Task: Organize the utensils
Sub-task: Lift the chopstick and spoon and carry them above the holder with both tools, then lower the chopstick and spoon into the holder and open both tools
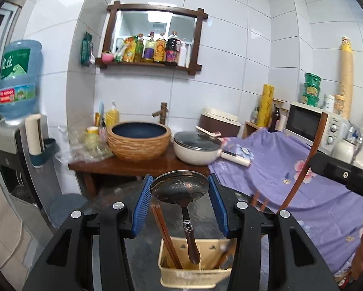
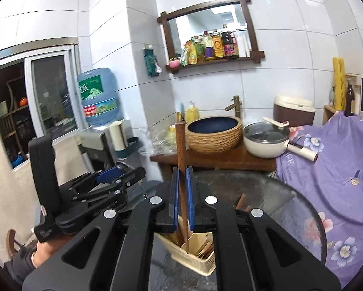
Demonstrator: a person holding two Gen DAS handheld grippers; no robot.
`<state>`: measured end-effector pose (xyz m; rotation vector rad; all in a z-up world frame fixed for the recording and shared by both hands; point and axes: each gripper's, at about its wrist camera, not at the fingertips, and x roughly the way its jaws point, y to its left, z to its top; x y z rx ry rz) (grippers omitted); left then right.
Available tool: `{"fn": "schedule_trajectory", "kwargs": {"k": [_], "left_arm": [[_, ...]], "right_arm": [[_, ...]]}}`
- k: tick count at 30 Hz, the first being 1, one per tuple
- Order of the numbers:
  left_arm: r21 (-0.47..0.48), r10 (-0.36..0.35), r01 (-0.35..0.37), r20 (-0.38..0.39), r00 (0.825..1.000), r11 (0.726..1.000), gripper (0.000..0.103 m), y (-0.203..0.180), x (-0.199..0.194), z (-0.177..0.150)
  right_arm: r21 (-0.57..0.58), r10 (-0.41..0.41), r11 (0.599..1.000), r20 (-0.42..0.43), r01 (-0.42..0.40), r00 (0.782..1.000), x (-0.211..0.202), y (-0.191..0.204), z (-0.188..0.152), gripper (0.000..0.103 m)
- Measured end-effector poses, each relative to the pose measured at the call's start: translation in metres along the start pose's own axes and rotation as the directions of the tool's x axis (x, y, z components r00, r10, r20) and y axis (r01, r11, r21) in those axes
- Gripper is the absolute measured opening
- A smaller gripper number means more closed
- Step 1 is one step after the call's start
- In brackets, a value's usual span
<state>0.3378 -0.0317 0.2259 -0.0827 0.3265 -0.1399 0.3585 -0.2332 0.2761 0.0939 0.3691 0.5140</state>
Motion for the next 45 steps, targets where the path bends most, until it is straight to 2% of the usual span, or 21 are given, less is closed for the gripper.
{"fn": "schedule_trajectory", "kwargs": {"k": [5,18,27,33,35,37,38,40,41,42,44,45], "left_arm": [[0.037,0.040,-0.040,0.001,0.999,0.998,0.045,-0.006,0.019,-0.017],[0.042,0.018,-0.014,-0.113,0.993,0.999,0.045,-0.003,0.050,-0.078],[0.062,0.018,-0.007,-0.176,0.984,0.998,0.045,-0.001,0.059,-0.110],[0.070,0.006,0.009,-0.206,0.978,0.998,0.046,-0.001,0.061,-0.121],[0.081,0.003,0.012,-0.192,0.981,0.997,0.049,-0.002,0.055,-0.121],[0.080,0.001,0.012,-0.163,0.987,0.997,0.061,-0.002,0.046,-0.120],[0.079,0.000,0.012,-0.149,0.989,0.997,0.066,-0.002,0.041,-0.120],[0.083,-0.002,0.011,-0.110,0.994,0.996,0.069,-0.001,0.025,-0.119],[0.088,0.002,0.007,-0.095,0.995,0.996,0.073,0.000,0.018,-0.120],[0.090,0.007,0.001,-0.081,0.997,0.996,0.077,0.001,0.012,-0.121],[0.088,0.016,-0.012,-0.056,0.998,0.996,0.083,0.005,-0.003,-0.128],[0.086,0.018,-0.013,-0.052,0.998,0.996,0.086,0.006,-0.009,-0.132]], "right_arm": [[0.006,-0.047,0.999,0.014,0.047,0.999,0.022,-0.008,-0.012,0.007],[0.040,-0.067,0.997,-0.082,0.071,0.994,0.066,-0.024,-0.076,0.007],[0.040,-0.070,0.996,-0.129,0.076,0.989,0.078,-0.030,-0.105,0.002],[0.040,-0.083,0.995,-0.119,0.089,0.989,0.075,-0.032,-0.114,0.003],[0.038,-0.086,0.995,-0.111,0.091,0.990,0.071,-0.033,-0.117,0.003],[0.034,-0.091,0.995,-0.094,0.095,0.991,0.064,-0.034,-0.121,0.005],[0.035,-0.092,0.995,-0.084,0.096,0.992,0.059,-0.034,-0.123,0.011],[0.037,-0.094,0.995,-0.065,0.096,0.993,0.050,-0.034,-0.127,0.033],[0.036,-0.098,0.994,-0.051,0.100,0.994,0.045,-0.034,-0.130,0.051],[0.032,-0.113,0.993,-0.025,0.114,0.993,0.037,-0.033,-0.133,0.055],[0.004,-0.141,0.990,-0.001,0.141,0.990,0.024,-0.030,-0.143,0.055],[-0.005,-0.142,0.990,0.001,0.142,0.990,0.019,-0.029,-0.148,0.061]]}}
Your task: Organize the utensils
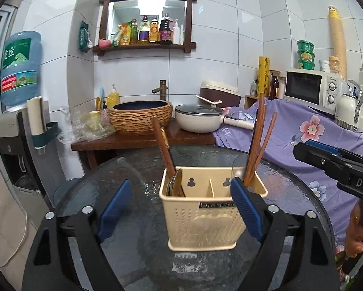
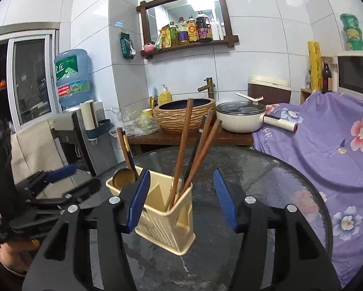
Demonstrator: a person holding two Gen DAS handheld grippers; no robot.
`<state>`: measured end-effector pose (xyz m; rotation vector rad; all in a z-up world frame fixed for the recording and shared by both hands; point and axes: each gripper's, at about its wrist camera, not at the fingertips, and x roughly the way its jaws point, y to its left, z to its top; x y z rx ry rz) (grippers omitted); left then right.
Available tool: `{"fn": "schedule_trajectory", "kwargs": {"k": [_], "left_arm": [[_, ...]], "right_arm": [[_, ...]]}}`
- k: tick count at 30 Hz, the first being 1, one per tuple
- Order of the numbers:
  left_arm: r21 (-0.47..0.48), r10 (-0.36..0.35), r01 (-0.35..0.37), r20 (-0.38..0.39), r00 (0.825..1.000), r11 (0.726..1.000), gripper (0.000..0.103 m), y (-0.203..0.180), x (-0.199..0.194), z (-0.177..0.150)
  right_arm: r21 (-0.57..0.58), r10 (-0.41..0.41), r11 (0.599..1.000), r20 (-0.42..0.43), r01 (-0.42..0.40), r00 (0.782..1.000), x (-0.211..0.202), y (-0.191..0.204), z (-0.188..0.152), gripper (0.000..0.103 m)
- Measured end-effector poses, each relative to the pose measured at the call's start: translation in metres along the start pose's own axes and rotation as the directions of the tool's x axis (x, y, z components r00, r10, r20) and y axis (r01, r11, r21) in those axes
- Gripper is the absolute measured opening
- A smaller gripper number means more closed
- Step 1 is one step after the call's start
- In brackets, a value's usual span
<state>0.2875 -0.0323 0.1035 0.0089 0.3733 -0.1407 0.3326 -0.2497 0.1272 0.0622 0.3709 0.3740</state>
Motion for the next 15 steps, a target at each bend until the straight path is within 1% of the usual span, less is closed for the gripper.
{"fn": "schedule_trajectory", "kwargs": {"k": [1,3,4,6,8,10,12,15], "left_arm": [[-0.001,-0.001,0.001,0.002,1.000,1.000,0.088,0.001,-0.007,-0.006],[0.000,0.011,-0.011,0.007,1.000,1.000,0.095,0.004,-0.020,-0.020],[0.000,0.019,-0.019,0.013,1.000,1.000,0.097,0.006,-0.026,-0.028],[-0.010,0.030,-0.030,0.025,0.999,1.000,0.096,0.009,-0.040,-0.045],[-0.035,0.019,-0.018,0.019,1.000,0.999,0.096,0.012,-0.051,-0.063],[-0.066,-0.003,0.002,-0.009,1.000,0.998,0.096,0.014,-0.062,-0.087],[-0.079,0.010,-0.011,-0.016,1.000,0.997,0.096,0.013,-0.075,-0.108],[-0.095,0.028,-0.028,-0.009,1.000,0.995,0.096,0.012,-0.095,-0.133]], "right_arm": [[-0.003,-0.001,1.000,0.003,0.001,1.000,-0.004,0.000,-0.005,0.066],[-0.006,-0.013,1.000,0.009,0.013,1.000,-0.015,-0.001,-0.017,0.079],[-0.013,-0.025,1.000,0.010,0.026,1.000,-0.021,0.000,-0.025,0.080],[-0.033,-0.030,0.999,0.013,0.031,0.999,-0.032,0.002,-0.042,0.088],[-0.042,-0.030,0.999,0.011,0.031,0.999,-0.042,0.005,-0.061,0.091],[-0.054,-0.019,0.998,-0.016,0.018,1.000,-0.052,0.010,-0.086,0.094],[-0.044,-0.003,0.999,-0.030,0.002,1.000,-0.062,0.015,-0.108,0.097],[-0.007,0.015,1.000,-0.042,-0.016,0.999,-0.078,0.020,-0.140,0.097]]}}
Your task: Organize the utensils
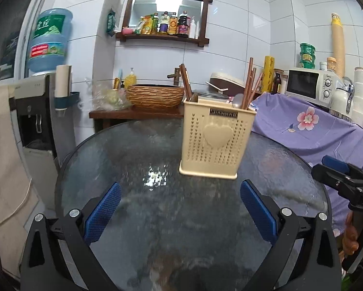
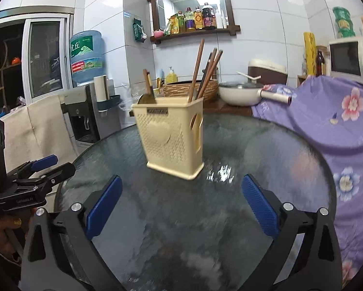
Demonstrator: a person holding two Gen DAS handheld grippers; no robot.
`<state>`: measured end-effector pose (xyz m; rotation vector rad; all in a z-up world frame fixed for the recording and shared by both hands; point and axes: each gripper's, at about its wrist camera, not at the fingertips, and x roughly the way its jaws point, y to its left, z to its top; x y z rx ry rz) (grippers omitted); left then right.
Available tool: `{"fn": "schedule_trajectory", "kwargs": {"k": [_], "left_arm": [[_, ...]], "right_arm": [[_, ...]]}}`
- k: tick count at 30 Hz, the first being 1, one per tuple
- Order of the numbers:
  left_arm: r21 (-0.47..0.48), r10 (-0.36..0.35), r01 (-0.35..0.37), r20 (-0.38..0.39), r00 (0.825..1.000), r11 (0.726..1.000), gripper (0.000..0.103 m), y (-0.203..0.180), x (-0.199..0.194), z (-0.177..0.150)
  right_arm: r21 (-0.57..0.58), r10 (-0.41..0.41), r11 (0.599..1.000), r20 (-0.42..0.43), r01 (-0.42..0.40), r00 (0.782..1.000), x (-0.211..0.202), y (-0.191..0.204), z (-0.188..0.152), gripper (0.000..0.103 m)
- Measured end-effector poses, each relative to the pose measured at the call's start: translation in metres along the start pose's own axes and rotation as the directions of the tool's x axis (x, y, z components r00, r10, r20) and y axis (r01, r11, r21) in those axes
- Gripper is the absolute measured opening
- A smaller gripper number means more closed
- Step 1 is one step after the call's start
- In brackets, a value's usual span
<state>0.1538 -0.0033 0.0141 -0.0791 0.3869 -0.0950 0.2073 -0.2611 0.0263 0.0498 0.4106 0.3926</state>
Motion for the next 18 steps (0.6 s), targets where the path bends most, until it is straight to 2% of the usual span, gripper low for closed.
{"fn": "schedule_trajectory", "kwargs": {"k": [6,11,18], "left_arm": [[-0.041,0.017,-0.016,0.028,0.999,0.999,0.096,0.001,-0.043,-0.028],[-0.039,0.032,-0.029,0.063,0.998,0.999,0.097,-0.004,-0.078,-0.036],[-0.032,0.018,-0.016,0.057,0.998,0.999,0.097,-0.016,-0.101,-0.041]], "right_arm": [[-0.008,0.009,1.000,0.013,-0.009,1.000,-0.038,0.018,-0.041,0.097],[-0.038,0.046,0.998,0.050,-0.044,0.998,-0.072,0.038,-0.056,0.097],[-0.087,0.047,0.996,0.128,-0.036,0.991,-0.113,0.061,-0.064,0.097]]}}
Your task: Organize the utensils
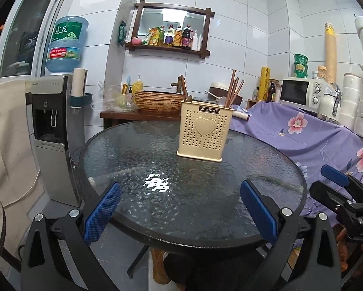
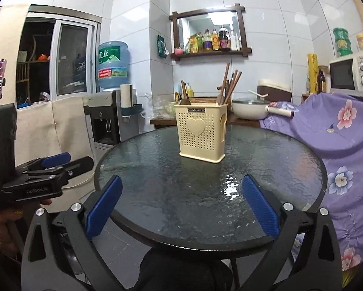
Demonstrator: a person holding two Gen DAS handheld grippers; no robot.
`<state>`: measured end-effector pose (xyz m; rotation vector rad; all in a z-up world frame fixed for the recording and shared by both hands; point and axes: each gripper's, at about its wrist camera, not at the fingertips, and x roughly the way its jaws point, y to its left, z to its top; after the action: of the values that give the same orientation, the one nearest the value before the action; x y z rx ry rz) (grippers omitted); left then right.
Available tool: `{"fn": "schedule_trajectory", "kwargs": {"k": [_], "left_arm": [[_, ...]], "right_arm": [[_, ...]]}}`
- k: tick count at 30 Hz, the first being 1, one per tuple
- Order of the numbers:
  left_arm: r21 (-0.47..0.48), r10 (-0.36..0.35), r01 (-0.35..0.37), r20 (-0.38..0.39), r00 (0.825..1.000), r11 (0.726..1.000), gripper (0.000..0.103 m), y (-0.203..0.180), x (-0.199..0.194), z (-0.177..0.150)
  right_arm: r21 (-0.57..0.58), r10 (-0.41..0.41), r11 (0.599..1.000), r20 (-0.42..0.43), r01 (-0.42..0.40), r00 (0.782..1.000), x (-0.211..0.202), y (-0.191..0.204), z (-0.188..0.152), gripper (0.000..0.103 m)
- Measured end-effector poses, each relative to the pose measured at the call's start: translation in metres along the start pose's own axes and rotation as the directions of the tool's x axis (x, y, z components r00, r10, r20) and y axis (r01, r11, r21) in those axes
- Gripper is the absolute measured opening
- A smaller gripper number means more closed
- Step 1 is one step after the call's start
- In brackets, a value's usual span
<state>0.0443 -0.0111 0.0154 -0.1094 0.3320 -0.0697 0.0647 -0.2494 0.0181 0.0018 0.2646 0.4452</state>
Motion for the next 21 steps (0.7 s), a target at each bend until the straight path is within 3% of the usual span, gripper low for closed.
{"fn": "schedule_trajectory", "kwargs": {"k": [6,21], "left_arm": [[-0.029,0.010,-0.010,0.005,1.000,1.000,0.097,0.005,-0.007,-0.002],[-0.009,0.026,-0.026,-0.002,1.000,1.000,0.097,0.004,-0.008,-0.004]], "right_arm": [[-0.046,-0.024,0.999,0.028,0.026,0.999,-0.015,0.008,0.002,0.097],[0.009,-0.018,1.000,0.018,0.018,1.000,-0.015,0.001,0.001,0.097]]}}
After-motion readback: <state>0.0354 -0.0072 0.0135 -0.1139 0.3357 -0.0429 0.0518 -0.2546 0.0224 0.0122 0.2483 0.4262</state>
